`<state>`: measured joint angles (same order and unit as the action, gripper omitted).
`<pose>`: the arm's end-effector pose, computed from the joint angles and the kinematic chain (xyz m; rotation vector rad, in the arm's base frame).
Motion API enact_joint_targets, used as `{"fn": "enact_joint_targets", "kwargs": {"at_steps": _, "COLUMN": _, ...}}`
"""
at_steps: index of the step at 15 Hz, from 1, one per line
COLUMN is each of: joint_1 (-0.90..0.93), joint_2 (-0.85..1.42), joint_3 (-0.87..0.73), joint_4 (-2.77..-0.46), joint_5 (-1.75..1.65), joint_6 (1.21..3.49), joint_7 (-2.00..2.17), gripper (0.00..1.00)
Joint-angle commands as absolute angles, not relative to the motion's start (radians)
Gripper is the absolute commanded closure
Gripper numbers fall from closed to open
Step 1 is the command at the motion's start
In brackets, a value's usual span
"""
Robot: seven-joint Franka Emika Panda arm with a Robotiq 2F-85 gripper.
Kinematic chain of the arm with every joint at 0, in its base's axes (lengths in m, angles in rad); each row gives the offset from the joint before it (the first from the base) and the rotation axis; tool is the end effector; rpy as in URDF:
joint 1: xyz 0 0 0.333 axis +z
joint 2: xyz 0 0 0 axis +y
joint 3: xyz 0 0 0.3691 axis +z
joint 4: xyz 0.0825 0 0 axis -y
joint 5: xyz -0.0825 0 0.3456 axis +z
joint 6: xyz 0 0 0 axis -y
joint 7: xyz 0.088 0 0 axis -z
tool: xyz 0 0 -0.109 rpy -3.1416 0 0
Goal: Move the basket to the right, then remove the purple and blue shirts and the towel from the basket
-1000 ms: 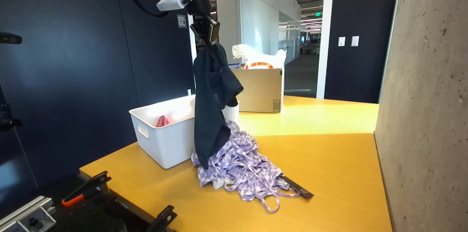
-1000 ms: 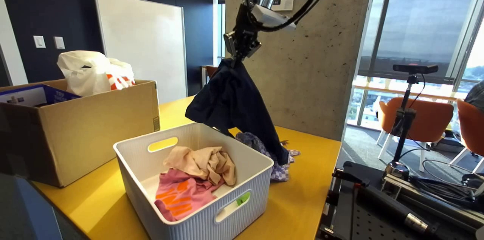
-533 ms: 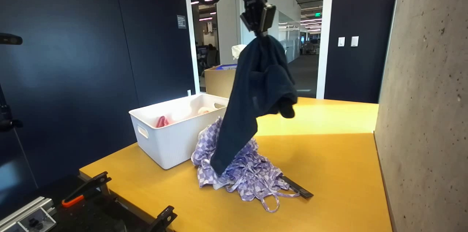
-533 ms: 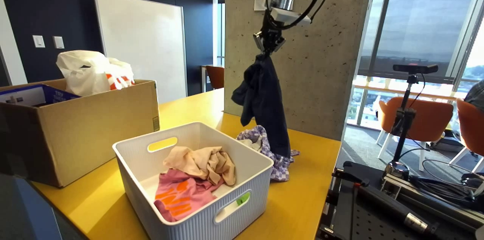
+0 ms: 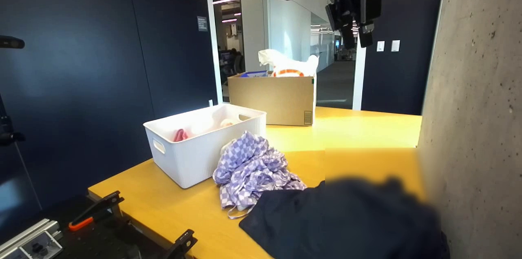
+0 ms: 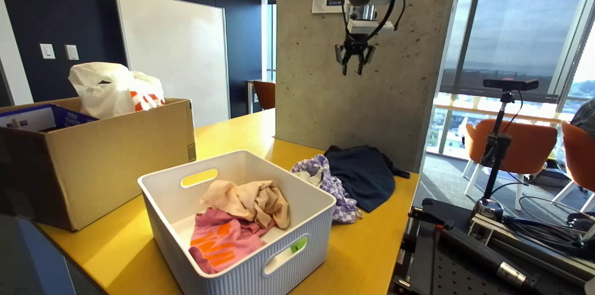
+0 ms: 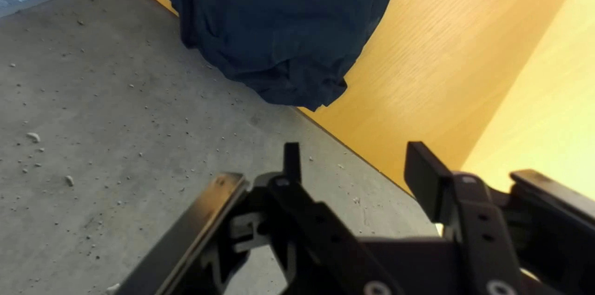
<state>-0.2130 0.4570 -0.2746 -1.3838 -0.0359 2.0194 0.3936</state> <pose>0.6323 -0.2893 0.5328 2.7169 -1.1972 0.2796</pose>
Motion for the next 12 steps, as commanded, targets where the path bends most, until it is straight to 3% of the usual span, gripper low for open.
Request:
{"fn": "enact_joint_targets", "kwargs": {"at_steps": 1, "joint_1": -0.154, "joint_2": 0.482, "joint_3": -0.249, "joint_4": -1.364, "joint_5": -0.071, "joint_6": 1.964, "joint_7": 0.447, "gripper": 0.09}}
{"fn": "enact_joint_targets", "kwargs": {"at_steps": 2, "joint_1": -0.135, "joint_2": 0.471, "joint_3": -0.240, "joint_4": -1.394, "joint_5": -0.074, "joint_6": 1.966, "joint_7": 0.453, "gripper": 0.02}}
{"fn": "enact_joint_targets", "kwargs": {"at_steps": 3, "joint_1": -0.115, "joint_2": 0.454, "joint_3": -0.230, "joint_4": -1.431, "joint_5": -0.075, "joint_6": 1.972, "joint_7": 0.459, "gripper": 0.00}}
{"fn": "enact_joint_targets", "kwargs": {"at_steps": 12, "joint_1": 0.000, "joint_2": 0.171, "joint_3": -0.172, "joint_4": -1.949, "joint_5": -0.071, "joint_6": 2.088, "joint_7": 0.554, "gripper": 0.00}}
